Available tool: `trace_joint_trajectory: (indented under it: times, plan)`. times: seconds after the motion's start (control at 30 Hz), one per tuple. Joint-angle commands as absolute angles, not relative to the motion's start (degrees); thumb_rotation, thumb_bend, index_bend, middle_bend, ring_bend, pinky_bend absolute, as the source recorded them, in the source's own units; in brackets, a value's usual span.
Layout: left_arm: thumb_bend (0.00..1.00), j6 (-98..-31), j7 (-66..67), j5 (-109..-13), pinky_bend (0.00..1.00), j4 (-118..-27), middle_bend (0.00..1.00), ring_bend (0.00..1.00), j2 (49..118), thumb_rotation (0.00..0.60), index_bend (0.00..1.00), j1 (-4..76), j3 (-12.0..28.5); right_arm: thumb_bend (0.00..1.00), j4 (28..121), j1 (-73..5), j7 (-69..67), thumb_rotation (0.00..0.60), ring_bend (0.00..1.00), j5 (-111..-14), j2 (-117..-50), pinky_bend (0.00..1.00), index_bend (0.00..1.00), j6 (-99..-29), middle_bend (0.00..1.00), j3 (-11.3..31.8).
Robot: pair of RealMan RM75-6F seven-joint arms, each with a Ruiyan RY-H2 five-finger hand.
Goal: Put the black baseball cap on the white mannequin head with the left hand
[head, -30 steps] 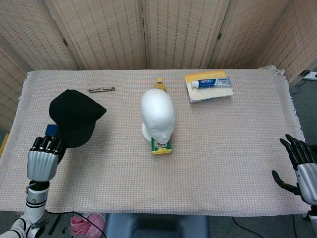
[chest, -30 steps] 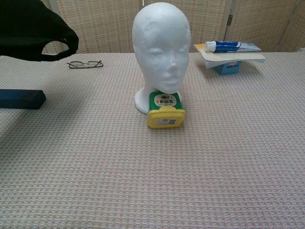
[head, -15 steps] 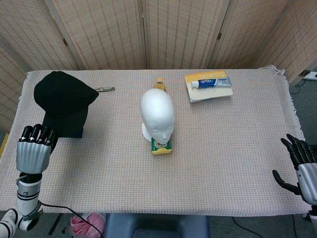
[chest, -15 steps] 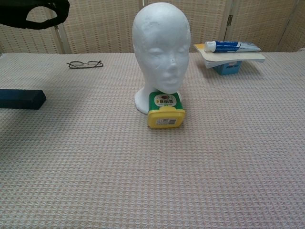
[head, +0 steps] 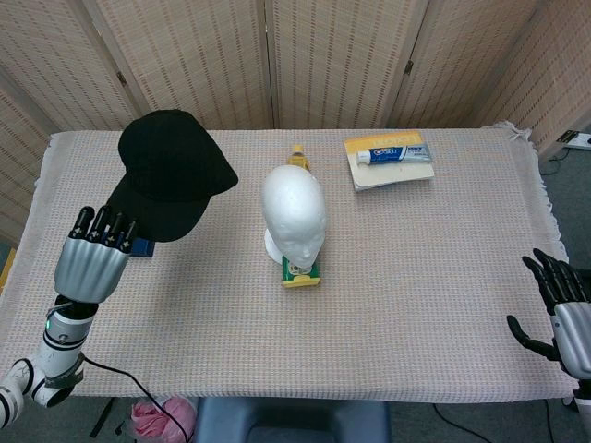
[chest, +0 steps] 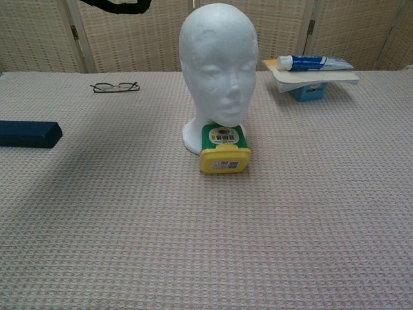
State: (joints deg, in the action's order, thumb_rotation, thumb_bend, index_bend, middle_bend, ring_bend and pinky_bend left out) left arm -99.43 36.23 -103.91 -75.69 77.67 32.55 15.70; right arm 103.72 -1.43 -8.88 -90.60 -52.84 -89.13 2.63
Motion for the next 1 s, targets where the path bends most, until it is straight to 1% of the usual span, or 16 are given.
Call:
trace_joint_trajectory:
  times: [0.03,0.17,0.37,0.5,0.7,0.83,1.0]
  plan:
    - [0.40,-97.1,38.5,-104.2,0.62,-78.4,0.74,0.56,76.1,0.600,0.66,34.5,17.2,0.27,103.7,-1.3,-9.2,0.600,0.00,-90.8,-52.7,0.00,0.00,-89.3,0.00,2.6]
    - [0.40,-94.1,40.4,-105.0,0.62,-81.0,0.74,0.56,75.3,0.600,0.66,36.9,18.1,0.27,103.6,-1.0,-10.0,0.600,0.00,-90.9,-52.3,0.00,0.00,-90.0,0.00,2.6]
    - [0.40,-89.8,41.2,-104.0,0.62,-81.8,0.74,0.56,75.8,0.600,0.66,40.3,19.6,0.27,103.2,-1.2,-10.4,0.600,0.00,-90.9,-52.2,0.00,0.00,-89.5,0.00,2.5]
    - [0.40,-88.4,39.6,-101.8,0.62,-80.8,0.74,0.56,76.5,0.600,0.66,41.8,20.8,0.27,103.2,-1.3,-10.2,0.600,0.00,-90.4,-52.3,0.00,0.00,-89.2,0.00,2.7]
    - [0.40,-85.3,35.6,-95.9,0.62,-79.9,0.74,0.56,77.7,0.600,0.66,43.5,22.9,0.27,103.2,-2.1,-8.9,0.600,0.00,-89.4,-52.9,0.00,0.00,-87.4,0.00,2.8]
    - [0.40,-83.3,33.2,-92.7,0.62,-76.7,0.74,0.56,77.9,0.600,0.66,45.2,24.5,0.27,103.1,-2.7,-8.0,0.600,0.00,-88.5,-53.3,0.00,0.00,-86.2,0.00,3.0]
    - [0.40,-82.9,31.2,-91.0,0.62,-74.2,0.74,0.56,78.4,0.600,0.66,46.3,24.9,0.27,103.0,-3.1,-7.6,0.600,0.00,-87.3,-53.6,0.00,0.00,-85.3,0.00,3.4]
